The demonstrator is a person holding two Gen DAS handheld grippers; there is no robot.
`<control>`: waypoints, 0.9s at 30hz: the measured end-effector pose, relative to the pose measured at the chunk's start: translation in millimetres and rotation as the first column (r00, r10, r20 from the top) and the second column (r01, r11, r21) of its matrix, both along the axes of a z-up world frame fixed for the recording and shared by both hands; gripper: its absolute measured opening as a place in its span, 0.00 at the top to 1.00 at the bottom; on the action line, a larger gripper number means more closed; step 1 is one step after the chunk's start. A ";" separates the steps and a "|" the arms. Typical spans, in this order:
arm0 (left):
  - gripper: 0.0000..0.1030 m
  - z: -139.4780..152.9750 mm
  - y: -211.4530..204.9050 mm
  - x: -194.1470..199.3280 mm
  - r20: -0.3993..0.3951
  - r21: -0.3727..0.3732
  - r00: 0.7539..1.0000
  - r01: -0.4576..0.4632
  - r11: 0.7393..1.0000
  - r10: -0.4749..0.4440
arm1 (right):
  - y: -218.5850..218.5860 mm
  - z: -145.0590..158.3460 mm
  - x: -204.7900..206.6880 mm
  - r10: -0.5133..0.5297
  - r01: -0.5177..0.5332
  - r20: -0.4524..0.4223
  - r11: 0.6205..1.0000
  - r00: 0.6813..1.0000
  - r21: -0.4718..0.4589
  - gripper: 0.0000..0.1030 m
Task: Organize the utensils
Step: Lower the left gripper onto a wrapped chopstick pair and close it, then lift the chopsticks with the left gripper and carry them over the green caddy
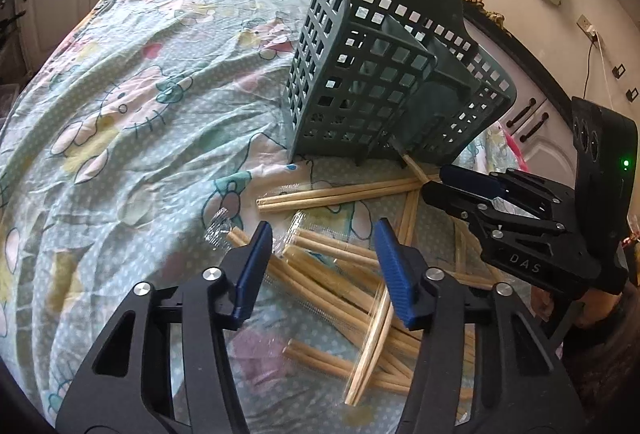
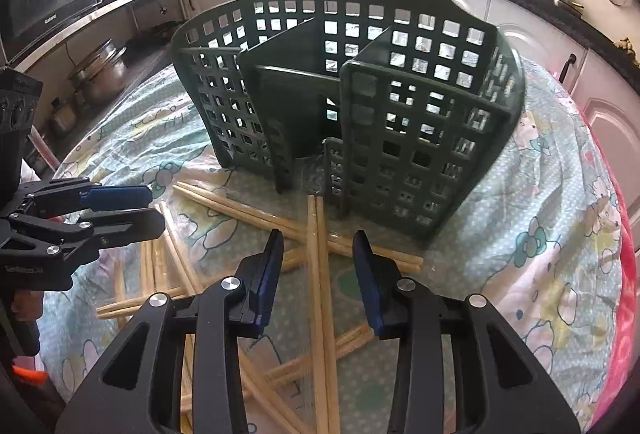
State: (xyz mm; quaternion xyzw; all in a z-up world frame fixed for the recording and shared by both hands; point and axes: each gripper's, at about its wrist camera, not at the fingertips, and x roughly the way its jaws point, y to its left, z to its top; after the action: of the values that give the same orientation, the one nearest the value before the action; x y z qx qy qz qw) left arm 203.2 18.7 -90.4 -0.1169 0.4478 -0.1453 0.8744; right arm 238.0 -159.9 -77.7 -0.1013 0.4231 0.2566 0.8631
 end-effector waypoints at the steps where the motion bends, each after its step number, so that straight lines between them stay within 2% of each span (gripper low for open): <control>1: 0.60 -1.1 -0.3 1.9 -0.008 0.003 1.000 0.001 1.000 -0.001 | 0.6 -1.3 2.1 -0.004 0.004 -0.005 1.000 1.000 -0.003 0.67; 8: 0.78 -6.1 1.2 9.8 -0.033 0.028 0.999 0.001 1.000 0.000 | 5.9 -5.4 12.1 -0.014 0.013 -0.020 1.000 1.000 -0.013 0.70; 16: 0.96 -1.9 7.2 9.5 -0.018 0.009 1.000 -0.009 1.000 0.009 | 17.1 -4.0 15.5 0.005 -0.006 -0.026 1.000 1.000 -0.028 0.89; 21: 0.98 8.5 11.3 6.9 0.011 -0.009 1.000 -0.010 1.000 0.010 | 19.7 7.9 6.9 0.030 -0.030 -0.002 1.000 1.000 -0.001 0.90; 27: 0.99 34.2 16.0 -2.7 0.071 -0.044 0.997 0.000 0.999 0.003 | 16.4 37.9 -11.8 0.073 -0.076 0.056 0.995 0.996 0.059 0.90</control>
State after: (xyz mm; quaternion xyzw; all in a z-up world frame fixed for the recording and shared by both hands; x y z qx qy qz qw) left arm 200.5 34.7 -56.2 -0.1311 0.4129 -0.1583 0.8873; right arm 226.3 -143.5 -39.8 -0.0975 0.3877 0.2985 0.8667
